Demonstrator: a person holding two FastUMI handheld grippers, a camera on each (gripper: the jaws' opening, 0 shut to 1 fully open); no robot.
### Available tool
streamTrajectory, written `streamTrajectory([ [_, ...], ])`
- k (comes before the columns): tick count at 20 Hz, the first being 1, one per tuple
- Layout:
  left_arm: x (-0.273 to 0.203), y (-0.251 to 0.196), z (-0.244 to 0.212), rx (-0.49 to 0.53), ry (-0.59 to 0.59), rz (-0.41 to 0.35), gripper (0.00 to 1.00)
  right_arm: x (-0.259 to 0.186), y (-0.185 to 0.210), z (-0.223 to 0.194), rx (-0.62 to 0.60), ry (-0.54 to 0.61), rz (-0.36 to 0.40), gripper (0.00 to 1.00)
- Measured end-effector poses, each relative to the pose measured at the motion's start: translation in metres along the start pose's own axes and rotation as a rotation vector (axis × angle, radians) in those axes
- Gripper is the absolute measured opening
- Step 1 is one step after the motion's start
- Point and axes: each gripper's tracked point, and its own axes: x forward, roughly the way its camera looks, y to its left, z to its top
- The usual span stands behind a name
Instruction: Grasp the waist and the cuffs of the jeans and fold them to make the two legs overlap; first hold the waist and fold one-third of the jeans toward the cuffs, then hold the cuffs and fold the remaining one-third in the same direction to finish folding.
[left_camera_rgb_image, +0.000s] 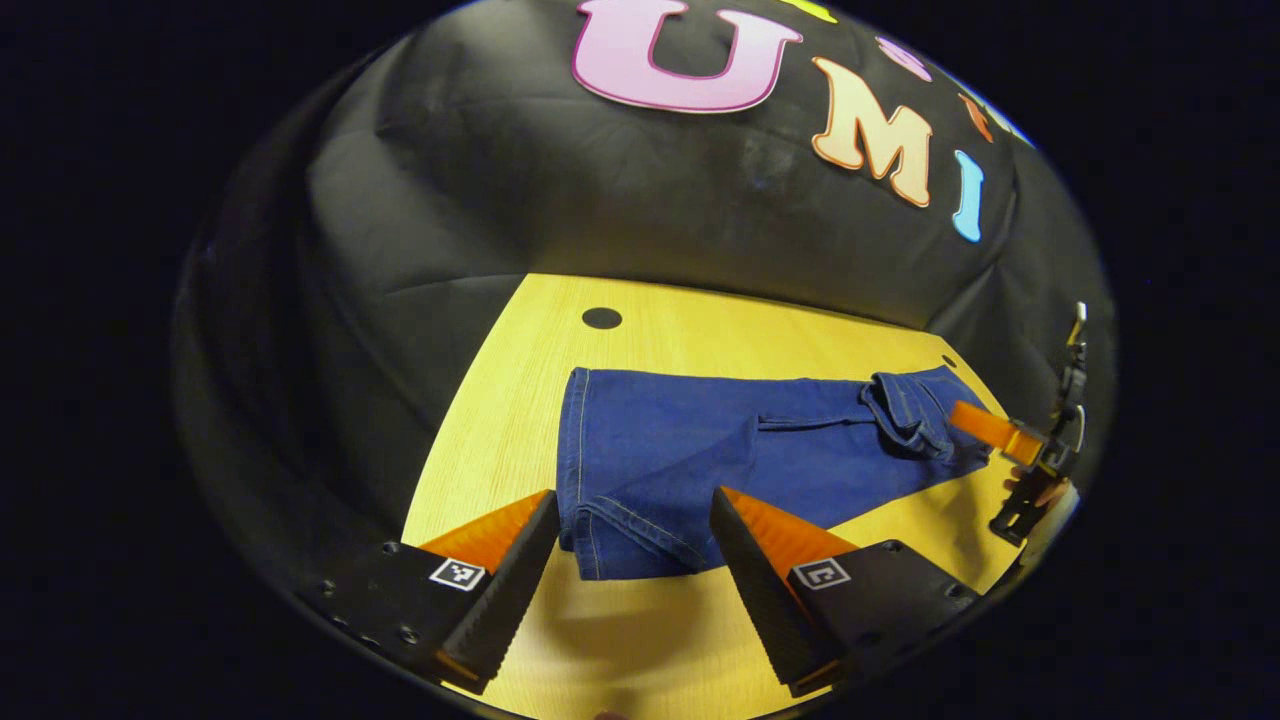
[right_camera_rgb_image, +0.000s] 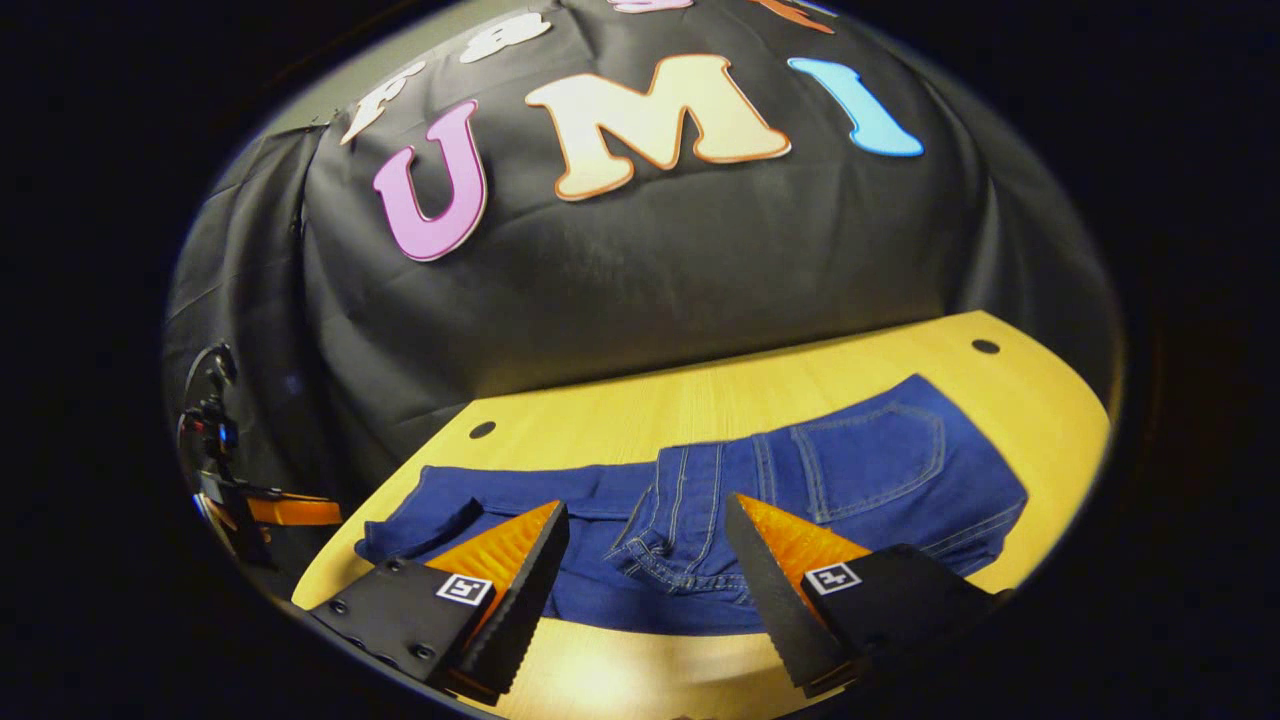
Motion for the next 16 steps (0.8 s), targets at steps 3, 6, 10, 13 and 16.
streamTrajectory([
  [3, 0.023, 0.013, -0.013, -0.011, 0.051, -0.001, 0.95, -0.023, -0.017, 0.024, -0.022, -0.029, -0.049, 0.97],
  [6, 0.045, 0.022, -0.025, -0.005, 0.115, 0.003, 0.95, -0.045, -0.035, 0.042, -0.027, -0.063, -0.099, 0.97],
  [10, 0.06, 0.027, -0.034, 0.017, 0.169, -0.004, 0.96, -0.063, -0.059, 0.048, -0.021, -0.077, -0.163, 0.97],
  [13, 0.059, 0.019, -0.036, 0.033, 0.2, -0.036, 0.94, -0.068, -0.064, 0.042, -0.049, -0.069, -0.177, 0.97],
  [16, 0.064, 0.021, -0.04, 0.041, 0.217, -0.016, 0.7, -0.066, -0.061, 0.036, -0.068, -0.063, -0.169, 0.97],
])
